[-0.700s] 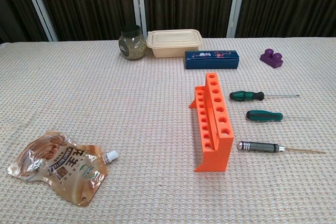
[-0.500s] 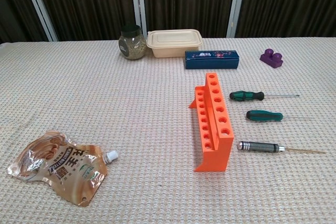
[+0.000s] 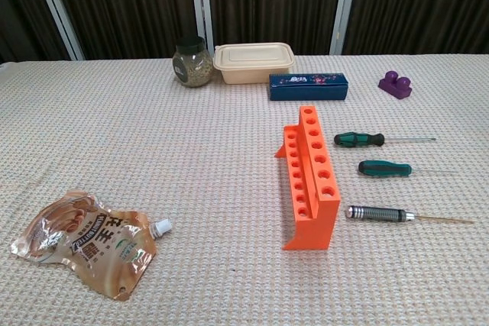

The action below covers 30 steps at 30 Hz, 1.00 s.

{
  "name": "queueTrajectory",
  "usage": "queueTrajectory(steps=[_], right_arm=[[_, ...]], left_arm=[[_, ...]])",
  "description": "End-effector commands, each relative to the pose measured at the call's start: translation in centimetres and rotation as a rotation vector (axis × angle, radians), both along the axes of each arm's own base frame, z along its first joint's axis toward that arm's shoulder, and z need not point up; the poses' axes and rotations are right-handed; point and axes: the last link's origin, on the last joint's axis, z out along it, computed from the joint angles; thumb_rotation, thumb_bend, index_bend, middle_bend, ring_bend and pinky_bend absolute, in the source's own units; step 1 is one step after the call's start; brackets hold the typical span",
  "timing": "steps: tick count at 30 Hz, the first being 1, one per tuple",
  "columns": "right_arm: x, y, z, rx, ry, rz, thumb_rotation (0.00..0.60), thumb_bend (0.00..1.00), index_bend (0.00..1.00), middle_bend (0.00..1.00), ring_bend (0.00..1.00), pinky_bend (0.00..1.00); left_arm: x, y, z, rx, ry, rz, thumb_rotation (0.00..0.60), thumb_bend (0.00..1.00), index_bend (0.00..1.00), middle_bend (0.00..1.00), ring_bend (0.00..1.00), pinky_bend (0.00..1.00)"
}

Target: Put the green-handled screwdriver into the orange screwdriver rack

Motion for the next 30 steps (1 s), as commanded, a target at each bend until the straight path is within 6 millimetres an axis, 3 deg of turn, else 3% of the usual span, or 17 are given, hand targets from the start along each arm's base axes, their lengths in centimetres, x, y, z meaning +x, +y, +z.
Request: queueTrajectory(steps=[1, 6, 16, 25, 30], right_arm=[[0.7, -0.4, -0.3, 0.013, 0.007, 0.029, 0.600, 0.14, 0.23, 0.10, 0.00, 0.00], [2.1, -1.5, -1.3, 0.045, 0.004, 0.079, 0.600, 0.18, 0.28, 0.11, 0.00, 0.00], [5.9, -5.7, -4.4, 0.146, 0.010, 0.150, 0.600, 0.21, 0.34, 0.13, 0.00, 0.00], [9.2, -9.8, -8.4, 0.264, 0.080, 0.164, 0.600, 0.24, 0.35, 0.13, 0.00, 0.00], [9.8, -11.9, -10.5, 0.282, 0.143, 0.138, 0.600, 0.26, 0.35, 0.13, 0.00, 0.00]], left_arm=[[0.0, 0.0, 0.3, 0.004, -0.001, -0.009, 0.600, 0.19, 0.19, 0.04, 0.00, 0.00], [-0.1, 0.2, 0.8, 0.013, -0.001, -0.016, 0.600, 0.19, 0.19, 0.04, 0.00, 0.00], [0.1, 1.0, 1.3, 0.006, 0.007, -0.035, 0.600, 0.19, 0.19, 0.04, 0.00, 0.00], [0.9, 2.1, 1.6, -0.008, 0.040, -0.065, 0.600, 0.19, 0.20, 0.04, 0.00, 0.00], [1.3, 2.8, 1.9, 0.000, 0.043, -0.082, 0.600, 0.19, 0.20, 0.04, 0.00, 0.00]])
